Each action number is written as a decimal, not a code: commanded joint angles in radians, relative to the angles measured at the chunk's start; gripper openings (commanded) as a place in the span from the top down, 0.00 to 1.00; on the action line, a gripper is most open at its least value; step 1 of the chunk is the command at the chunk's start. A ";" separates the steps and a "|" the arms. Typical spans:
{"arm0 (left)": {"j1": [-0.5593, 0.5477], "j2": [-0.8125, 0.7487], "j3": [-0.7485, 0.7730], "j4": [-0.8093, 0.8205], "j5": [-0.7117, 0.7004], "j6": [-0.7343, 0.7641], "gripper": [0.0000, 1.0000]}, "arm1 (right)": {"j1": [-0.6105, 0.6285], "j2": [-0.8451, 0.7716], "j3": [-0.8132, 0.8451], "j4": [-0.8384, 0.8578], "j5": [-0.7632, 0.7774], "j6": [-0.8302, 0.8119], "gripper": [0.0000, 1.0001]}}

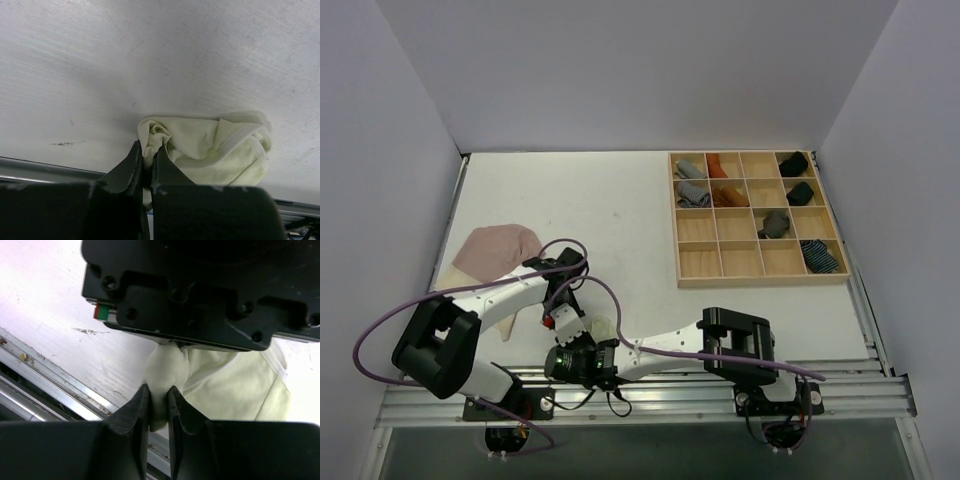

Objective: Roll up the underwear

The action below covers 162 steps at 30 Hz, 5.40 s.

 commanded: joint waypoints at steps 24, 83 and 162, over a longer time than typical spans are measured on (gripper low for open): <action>0.160 -0.237 -0.050 0.080 0.174 0.057 0.54 | -0.102 -0.089 -0.722 0.679 -0.269 0.450 1.00; 0.024 -0.009 0.035 -0.051 -0.030 -0.018 0.98 | -0.013 -0.144 -0.071 -0.014 0.002 0.030 0.57; 0.031 -0.150 -0.150 0.268 0.126 0.006 0.98 | -0.173 -0.245 -0.624 0.394 -0.253 0.373 0.65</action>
